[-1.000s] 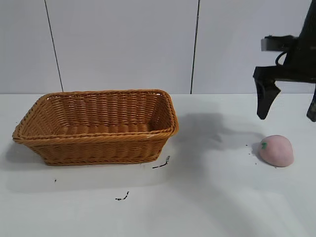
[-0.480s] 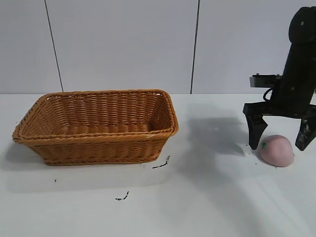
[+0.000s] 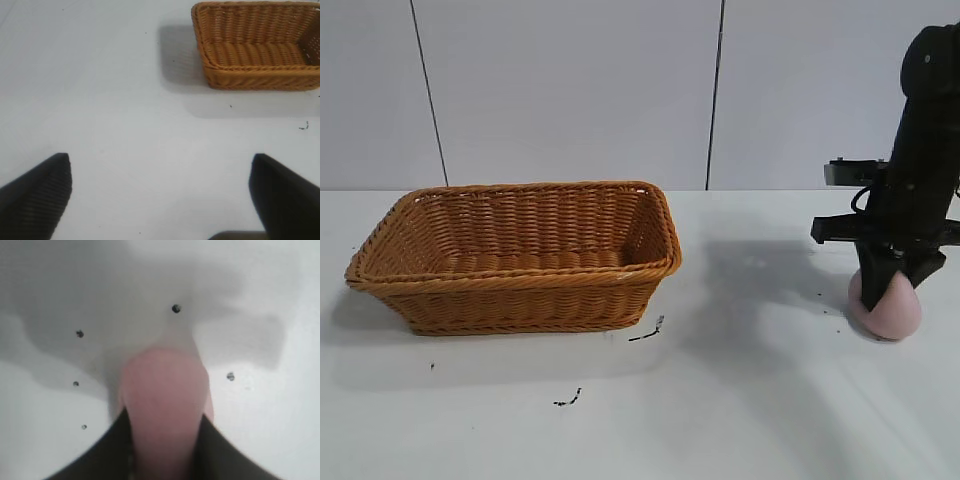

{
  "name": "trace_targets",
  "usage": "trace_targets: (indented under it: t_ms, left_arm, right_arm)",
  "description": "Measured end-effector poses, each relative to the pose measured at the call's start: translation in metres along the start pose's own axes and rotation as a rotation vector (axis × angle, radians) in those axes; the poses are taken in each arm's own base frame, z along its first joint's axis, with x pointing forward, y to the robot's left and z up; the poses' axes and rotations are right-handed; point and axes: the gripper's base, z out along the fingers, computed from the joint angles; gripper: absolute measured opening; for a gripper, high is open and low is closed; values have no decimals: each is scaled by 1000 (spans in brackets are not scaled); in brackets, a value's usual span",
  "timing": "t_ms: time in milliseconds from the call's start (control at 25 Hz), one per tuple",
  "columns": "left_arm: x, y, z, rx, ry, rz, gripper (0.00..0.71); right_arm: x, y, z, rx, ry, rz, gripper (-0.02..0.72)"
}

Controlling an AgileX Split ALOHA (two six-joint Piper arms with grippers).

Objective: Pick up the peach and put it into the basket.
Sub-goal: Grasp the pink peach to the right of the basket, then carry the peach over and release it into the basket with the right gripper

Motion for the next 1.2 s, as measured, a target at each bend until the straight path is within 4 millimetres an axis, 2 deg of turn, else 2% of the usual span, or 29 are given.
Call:
trace_targets:
  t_ms: [240,360,480,640,800,960,1080,1200]
  left_arm:
    - [0,0,0,0,0,0,693]
    - [0,0,0,0,0,0,693]
    - [0,0,0,0,0,0,693]
    - [0,0,0,0,0,0,693]
    - [0,0,0,0,0,0,693]
    - [0,0,0,0,0,0,693]
    - [0,0,0,0,0,0,693]
    - [0,0,0,0,0,0,693]
  right_arm:
    - [12,4,-80,3,-171,-9,23]
    - [14,5,-113,4,-231,-13,23]
    - [3,7,-142,4,-309,-18,23]
    - [-14,17,-166,-9,-379,-43,23]
    - [-30,64,-166,-30,-380,-157,23]
    - [-38,136,-159,-74,-397,-311,23]
    - [-32,191,-154,-111,-409,-424,23]
    - [-17,242,-144,-147,-410,-529,23]
